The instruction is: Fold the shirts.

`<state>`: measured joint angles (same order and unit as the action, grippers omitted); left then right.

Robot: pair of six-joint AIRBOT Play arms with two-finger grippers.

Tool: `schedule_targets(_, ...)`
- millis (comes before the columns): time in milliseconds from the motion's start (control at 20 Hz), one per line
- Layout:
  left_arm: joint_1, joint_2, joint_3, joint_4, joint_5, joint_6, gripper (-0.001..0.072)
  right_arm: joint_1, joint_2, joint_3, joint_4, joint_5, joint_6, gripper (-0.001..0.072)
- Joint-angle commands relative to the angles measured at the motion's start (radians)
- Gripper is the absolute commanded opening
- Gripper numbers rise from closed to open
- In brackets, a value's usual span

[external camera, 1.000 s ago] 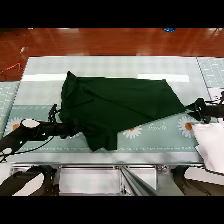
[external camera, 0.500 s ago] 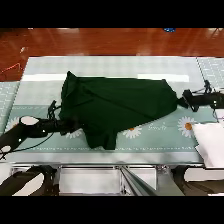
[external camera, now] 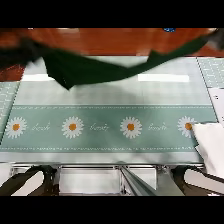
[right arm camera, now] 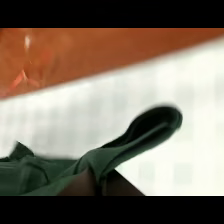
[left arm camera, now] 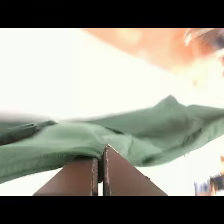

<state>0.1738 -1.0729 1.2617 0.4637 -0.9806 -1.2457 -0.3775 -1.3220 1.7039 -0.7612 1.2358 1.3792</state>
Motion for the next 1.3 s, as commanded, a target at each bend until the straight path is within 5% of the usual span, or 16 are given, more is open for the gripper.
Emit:
schedule_targets(0,0.079,0.001,0.376,0.0,-0.084,-0.034,0.0022,0.003,0.147,0.195,-0.082,0.008,0.065,0.0022)
schedule_targets(200,0.235,0.034,0.658,0.0,-0.233,-0.049,0.0022,-0.041,0.352,0.25,-0.232,0.048,0.103,0.0022)
schedule_targets(450,0.414,0.2,0.719,0.081,-0.274,-0.059,0.0022,-0.06,0.555,0.25,-0.4,0.158,0.142,0.0022)
schedule_targets(600,0.294,0.29,0.719,0.277,-0.277,-0.078,0.0022,-0.059,0.639,0.25,-0.476,0.216,0.159,0.0023)
schedule_targets(750,0.06,0.372,0.719,0.649,-0.301,-0.15,0.0021,-0.059,0.708,0.249,-0.507,0.264,0.173,0.0023)
schedule_targets(1000,-0.299,0.443,0.712,1.195,-0.517,-0.321,0.0022,-0.059,0.763,0.176,-0.483,0.301,0.189,0.0022)
schedule_targets(1250,-0.342,0.417,0.453,1.227,-0.535,-0.412,0.0022,-0.059,0.718,-0.137,-0.286,0.297,0.132,0.0022)
